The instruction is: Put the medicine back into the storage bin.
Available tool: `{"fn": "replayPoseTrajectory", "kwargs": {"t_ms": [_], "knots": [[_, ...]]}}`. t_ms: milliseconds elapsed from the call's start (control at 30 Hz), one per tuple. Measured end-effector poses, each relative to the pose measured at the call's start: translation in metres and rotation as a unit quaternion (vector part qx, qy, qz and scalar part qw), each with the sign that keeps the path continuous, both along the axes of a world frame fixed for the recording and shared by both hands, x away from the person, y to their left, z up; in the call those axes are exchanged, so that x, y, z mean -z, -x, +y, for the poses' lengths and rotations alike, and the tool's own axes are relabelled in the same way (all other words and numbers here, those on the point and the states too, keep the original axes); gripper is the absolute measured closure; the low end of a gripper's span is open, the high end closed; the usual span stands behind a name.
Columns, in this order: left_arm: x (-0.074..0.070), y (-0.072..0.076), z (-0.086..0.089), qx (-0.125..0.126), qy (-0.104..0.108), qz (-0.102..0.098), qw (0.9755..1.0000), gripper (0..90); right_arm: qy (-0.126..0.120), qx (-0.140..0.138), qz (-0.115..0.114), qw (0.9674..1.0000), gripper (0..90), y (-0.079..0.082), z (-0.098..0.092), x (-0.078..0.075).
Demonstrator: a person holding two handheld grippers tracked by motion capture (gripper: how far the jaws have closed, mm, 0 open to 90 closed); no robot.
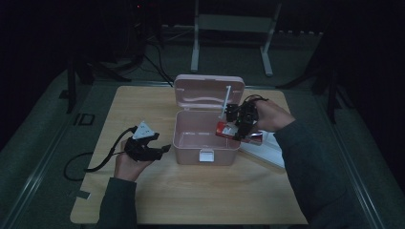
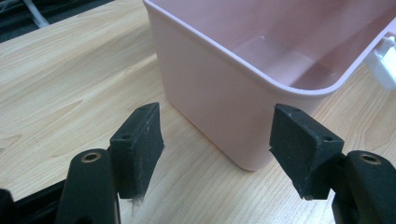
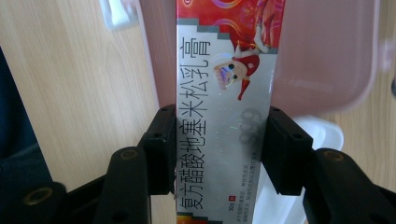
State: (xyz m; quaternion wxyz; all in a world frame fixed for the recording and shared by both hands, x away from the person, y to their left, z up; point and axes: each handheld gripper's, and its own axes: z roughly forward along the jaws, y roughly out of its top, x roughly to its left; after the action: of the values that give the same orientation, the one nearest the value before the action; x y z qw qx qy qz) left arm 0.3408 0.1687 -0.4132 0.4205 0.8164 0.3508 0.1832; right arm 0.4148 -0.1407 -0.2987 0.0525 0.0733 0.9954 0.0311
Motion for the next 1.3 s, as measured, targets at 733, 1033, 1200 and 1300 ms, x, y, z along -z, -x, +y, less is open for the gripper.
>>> {"fn": "replayPoseTrajectory", "kwargs": {"t_ms": [733,1033,1200,1300], "knots": [[0.001,0.000,0.000,0.001,0.001,0.001,1.0000,33.9,0.026,-0.066,0.028,0.9971,51.5,-0.007,0.064,0.027],[0.001,0.000,0.000,0.001,0.000,0.000,1.0000,33.9,0.026,-0.079,0.041,0.9957,51.4,-0.005,0.067,0.032],[0.001,0.000,0.000,0.000,0.000,0.000,1.0000,33.9,0.031,-0.083,0.046,0.9950,51.4,-0.004,0.068,0.033],[0.002,0.000,0.000,0.001,0.001,0.001,1.0000,33.9,0.031,-0.084,0.049,0.9947,51.3,-0.005,0.069,0.034]]}}
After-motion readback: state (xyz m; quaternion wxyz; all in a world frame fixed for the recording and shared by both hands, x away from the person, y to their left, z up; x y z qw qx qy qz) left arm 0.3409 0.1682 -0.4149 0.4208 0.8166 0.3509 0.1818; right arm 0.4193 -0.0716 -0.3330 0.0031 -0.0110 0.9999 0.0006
